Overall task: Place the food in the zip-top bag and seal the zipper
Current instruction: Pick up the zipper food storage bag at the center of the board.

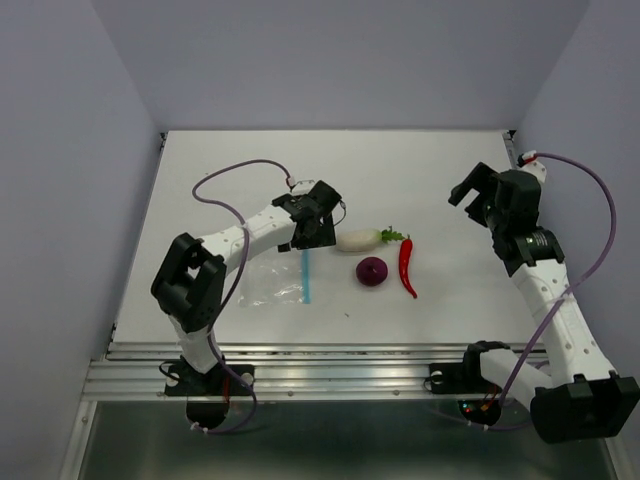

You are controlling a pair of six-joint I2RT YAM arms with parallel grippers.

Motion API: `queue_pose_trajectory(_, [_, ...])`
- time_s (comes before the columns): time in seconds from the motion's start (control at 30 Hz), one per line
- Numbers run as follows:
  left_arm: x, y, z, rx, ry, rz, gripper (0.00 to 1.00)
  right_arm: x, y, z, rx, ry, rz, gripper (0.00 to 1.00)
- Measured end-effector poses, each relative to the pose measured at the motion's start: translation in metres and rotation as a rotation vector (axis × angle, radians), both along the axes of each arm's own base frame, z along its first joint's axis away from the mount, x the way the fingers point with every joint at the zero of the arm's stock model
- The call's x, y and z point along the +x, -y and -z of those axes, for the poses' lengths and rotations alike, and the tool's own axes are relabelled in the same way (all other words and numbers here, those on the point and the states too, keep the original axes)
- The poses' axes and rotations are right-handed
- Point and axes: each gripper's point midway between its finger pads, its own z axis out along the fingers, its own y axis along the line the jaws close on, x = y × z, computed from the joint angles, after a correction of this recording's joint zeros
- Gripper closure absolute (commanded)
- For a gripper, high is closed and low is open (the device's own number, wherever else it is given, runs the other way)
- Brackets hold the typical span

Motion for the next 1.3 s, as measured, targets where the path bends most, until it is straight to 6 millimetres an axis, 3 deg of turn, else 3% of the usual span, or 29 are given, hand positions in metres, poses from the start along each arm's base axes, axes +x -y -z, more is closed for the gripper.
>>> queue_pose_trajectory(0.27, [-0.004,-0.012,0.04,0.141,-0.091,-0.028,0.01,0.003,-0.016,0.028,0.022,-0.056,-0.093,0.0])
queue_pose_trajectory(0.77, [-0.015,-0.015,0.057,0.155,-0.122,-0.02,0.17,0.013,-0.031,0.049,0.056,-0.105,-0.165,0.0])
queue_pose_trajectory(1.3, [-0.017,-0.017,0.066,0.161,-0.132,-0.03,0.28,0.013,-0.032,0.05,0.05,-0.108,-0.172,0.0])
